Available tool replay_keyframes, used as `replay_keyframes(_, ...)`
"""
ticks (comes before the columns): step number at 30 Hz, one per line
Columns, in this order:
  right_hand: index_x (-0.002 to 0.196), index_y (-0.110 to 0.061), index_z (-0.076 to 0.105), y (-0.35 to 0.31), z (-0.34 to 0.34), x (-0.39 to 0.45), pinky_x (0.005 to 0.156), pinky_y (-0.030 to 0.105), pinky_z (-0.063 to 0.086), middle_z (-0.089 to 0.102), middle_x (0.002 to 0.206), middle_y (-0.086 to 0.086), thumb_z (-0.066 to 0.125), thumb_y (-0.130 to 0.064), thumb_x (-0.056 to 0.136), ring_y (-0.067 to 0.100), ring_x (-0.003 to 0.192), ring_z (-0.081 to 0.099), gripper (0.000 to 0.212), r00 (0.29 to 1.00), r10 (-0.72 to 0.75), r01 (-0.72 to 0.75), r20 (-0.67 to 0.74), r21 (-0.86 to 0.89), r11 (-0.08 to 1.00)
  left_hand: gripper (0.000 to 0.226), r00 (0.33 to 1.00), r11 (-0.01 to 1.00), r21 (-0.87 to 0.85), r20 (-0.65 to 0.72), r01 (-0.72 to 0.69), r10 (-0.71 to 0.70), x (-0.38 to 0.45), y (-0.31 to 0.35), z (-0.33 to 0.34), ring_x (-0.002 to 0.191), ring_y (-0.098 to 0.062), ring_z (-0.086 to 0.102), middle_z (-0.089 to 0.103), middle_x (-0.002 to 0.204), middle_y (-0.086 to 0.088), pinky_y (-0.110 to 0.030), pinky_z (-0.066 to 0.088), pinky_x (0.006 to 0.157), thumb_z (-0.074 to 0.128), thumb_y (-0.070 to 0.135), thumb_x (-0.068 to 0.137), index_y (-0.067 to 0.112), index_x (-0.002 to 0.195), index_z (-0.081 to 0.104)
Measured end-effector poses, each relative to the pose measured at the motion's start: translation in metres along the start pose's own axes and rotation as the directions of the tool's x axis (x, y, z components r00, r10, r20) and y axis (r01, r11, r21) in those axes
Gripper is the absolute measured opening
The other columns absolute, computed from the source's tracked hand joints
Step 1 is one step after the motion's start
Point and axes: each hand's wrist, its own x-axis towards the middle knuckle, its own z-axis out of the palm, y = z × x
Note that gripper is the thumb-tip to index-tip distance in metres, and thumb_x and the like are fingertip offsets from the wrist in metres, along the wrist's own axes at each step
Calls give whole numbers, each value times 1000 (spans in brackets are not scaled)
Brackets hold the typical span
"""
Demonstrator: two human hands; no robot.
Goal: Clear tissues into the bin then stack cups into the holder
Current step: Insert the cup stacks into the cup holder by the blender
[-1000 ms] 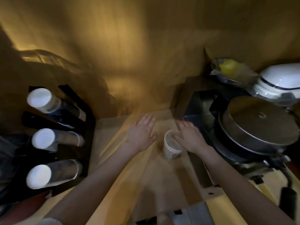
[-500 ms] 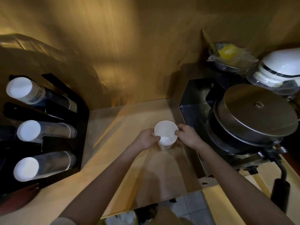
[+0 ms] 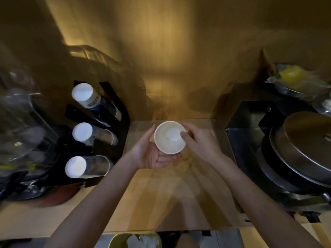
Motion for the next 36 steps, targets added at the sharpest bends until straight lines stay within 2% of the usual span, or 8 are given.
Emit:
replay_keyframes(3,126,-29,50,-25,10,-2,69,39,48,67,81,2,45,-36,93,27,73,61,33,992,-128,127,22,40,991,82,988,986,-63,-48,-153,150,-31,-2,-10,74,-28,72,73,90,-16,-29,59,56,42,77,64,15,116,56)
replay_keyframes(7,106,-43,55,-45,22,1,69,30,49,66,85,-8,37,-50,89,7,74,61,26,996,16,-52,84,448,893,68,891,902,54,-140,-428,432,-67,-8,-19,84,-28,71,72,100,-10,-29,59,61,68,58,61,19,116,57)
replay_keyframes(12,109,-36,53,-78,41,16,72,26,46,62,109,-5,45,-50,85,8,93,59,29,968,45,-193,246,625,756,62,589,638,483,-274,-599,760,-113,-11,-34,97,-7,66,70,107,8,-20,53,77,84,38,51,26,107,61)
replay_keyframes(18,126,-34,38,-124,71,16,80,16,48,54,124,-12,72,-48,61,-4,107,56,75,929,-136,-137,345,661,738,78,228,308,890,-240,-337,943,-157,-26,-48,102,2,57,60,109,17,-13,50,80,78,54,50,31,118,47)
replay_keyframes(23,120,-28,46,-153,104,12,87,26,52,61,120,-6,81,-41,53,9,108,59,77,947,-178,-32,266,633,773,81,140,269,920,-237,-285,961,-175,-48,-69,111,-4,49,53,124,5,-13,42,90,72,44,56,23,129,42)
replay_keyframes(29,105,-53,47,-168,138,3,75,7,47,61,105,-30,79,-53,53,-8,99,59,60,948,-207,47,243,536,843,102,318,341,891,-243,-300,916,-206,-63,-96,136,-15,31,31,148,-3,-46,35,110,72,39,60,22,143,13)
replay_keyframes(32,105,-63,40,-174,151,-2,74,4,46,55,103,-45,74,-60,57,-11,101,56,58,959,-215,104,186,476,873,101,264,326,885,-244,-332,933,-229,-70,-101,137,-6,27,27,150,2,-36,31,113,67,46,61,28,144,12)
replay_keyframes(36,109,-52,39,-180,165,-5,71,15,49,56,102,-30,62,-78,54,-2,94,58,65,962,-235,169,138,376,911,93,146,149,949,-111,-279,983,-259,-69,-94,126,6,37,40,138,17,-7,33,100,68,61,61,32,139,27)
